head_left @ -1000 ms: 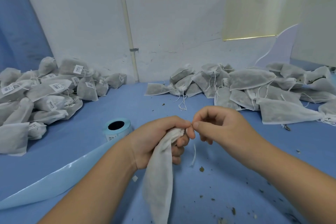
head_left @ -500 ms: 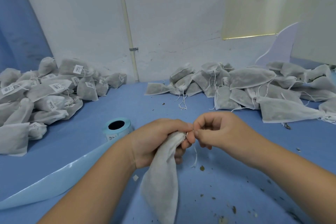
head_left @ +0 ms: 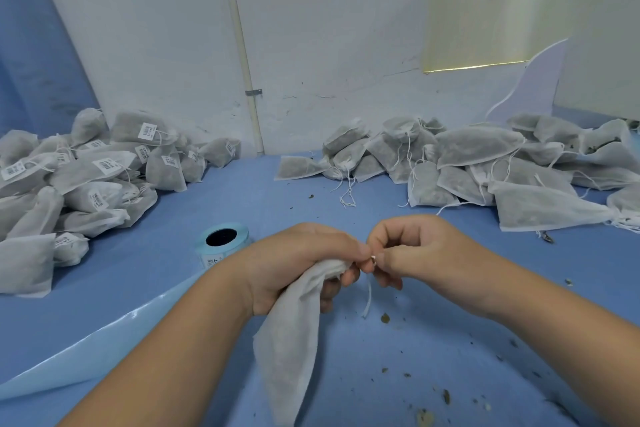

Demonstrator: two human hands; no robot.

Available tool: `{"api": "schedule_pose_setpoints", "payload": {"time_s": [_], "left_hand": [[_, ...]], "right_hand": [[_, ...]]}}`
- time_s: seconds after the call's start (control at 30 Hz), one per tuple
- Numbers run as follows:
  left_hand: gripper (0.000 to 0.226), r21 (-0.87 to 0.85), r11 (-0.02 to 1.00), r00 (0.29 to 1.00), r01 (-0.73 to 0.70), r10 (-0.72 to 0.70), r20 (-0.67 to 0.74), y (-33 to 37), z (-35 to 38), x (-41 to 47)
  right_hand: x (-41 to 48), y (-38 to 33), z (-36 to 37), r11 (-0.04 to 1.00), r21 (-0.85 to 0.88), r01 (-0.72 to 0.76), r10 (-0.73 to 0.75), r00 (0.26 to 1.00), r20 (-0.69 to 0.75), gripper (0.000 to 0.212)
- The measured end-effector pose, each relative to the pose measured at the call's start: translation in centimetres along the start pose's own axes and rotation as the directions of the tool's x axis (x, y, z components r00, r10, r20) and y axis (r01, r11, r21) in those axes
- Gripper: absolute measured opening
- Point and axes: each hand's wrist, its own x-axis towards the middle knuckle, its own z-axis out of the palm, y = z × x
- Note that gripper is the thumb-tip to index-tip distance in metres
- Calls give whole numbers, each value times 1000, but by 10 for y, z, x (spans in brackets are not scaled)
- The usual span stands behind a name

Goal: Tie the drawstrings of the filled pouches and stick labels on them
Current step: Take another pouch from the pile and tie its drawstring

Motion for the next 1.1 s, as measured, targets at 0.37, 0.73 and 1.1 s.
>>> {"api": "schedule_pose_setpoints", "payload": {"time_s": [0.37, 0.73, 1.1], "left_hand": [[11, -20, 997, 984, -77, 73, -160, 2, 0, -1], [15, 37, 998, 957, -58, 66, -283, 3, -2, 0], [17, 212, 977, 922, -28, 107, -372, 3, 3, 1]], "right_hand": [[1, 0, 2, 999, 32, -19, 23, 990, -140, 6], [2, 2, 8, 991, -131, -7, -35, 946, -322, 10], [1, 2, 11, 984, -164, -74, 24, 957, -290, 13]]}}
